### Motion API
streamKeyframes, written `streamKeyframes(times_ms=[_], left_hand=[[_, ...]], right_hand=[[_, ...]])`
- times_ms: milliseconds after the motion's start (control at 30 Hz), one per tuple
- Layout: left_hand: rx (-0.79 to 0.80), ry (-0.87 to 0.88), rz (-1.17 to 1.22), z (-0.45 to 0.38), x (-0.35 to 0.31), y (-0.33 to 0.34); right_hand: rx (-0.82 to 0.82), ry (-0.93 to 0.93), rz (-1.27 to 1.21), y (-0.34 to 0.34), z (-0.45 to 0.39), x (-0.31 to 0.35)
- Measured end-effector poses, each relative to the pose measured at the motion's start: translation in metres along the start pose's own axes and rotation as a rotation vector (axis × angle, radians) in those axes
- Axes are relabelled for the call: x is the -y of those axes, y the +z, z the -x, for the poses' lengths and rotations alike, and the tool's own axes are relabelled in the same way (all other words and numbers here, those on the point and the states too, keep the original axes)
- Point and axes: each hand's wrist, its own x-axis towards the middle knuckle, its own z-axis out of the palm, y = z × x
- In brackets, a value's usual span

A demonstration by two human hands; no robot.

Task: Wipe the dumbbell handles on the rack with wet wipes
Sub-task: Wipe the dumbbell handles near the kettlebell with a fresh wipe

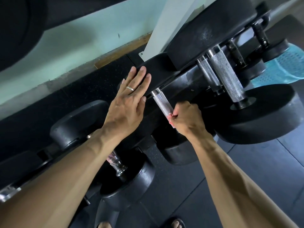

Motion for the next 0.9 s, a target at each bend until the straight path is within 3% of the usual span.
streamKeyframes(times_ms=[67, 267, 433, 500, 633, 767, 833, 900], left_hand=[[0.009, -0.011, -0.013, 0.000, -0.002, -0.001], [0.014, -0.043, -0.017, 0.003, -0.007, 0.002], [0.001, -0.101, -0.036, 0.007, -0.017, 0.008], [0.016, -0.122, -0.052, 0.011, -0.021, 0.009], [0.029, -0.147, -0.069, 0.022, -0.027, 0.013], [0.029, -0.145, -0.078, 0.031, -0.034, 0.013], [0.005, -0.140, -0.071, 0.036, -0.043, 0.011], [-0.046, -0.134, -0.049, 0.042, -0.057, 0.007]], right_hand=[[-0.004, -0.036, 0.091, 0.000, 0.002, -0.002], [-0.001, -0.117, -0.347, -0.001, -0.012, 0.013], [0.164, -0.118, 0.314, -0.008, 0.001, -0.005], [0.163, -0.133, 0.336, -0.010, 0.002, -0.005], [0.051, -0.115, 0.097, -0.010, 0.001, 0.001], [0.096, -0.126, 0.393, -0.014, 0.008, -0.002], [0.024, -0.156, 0.295, -0.016, 0.013, -0.006], [-0.065, -0.147, -0.086, -0.024, 0.022, -0.007]])
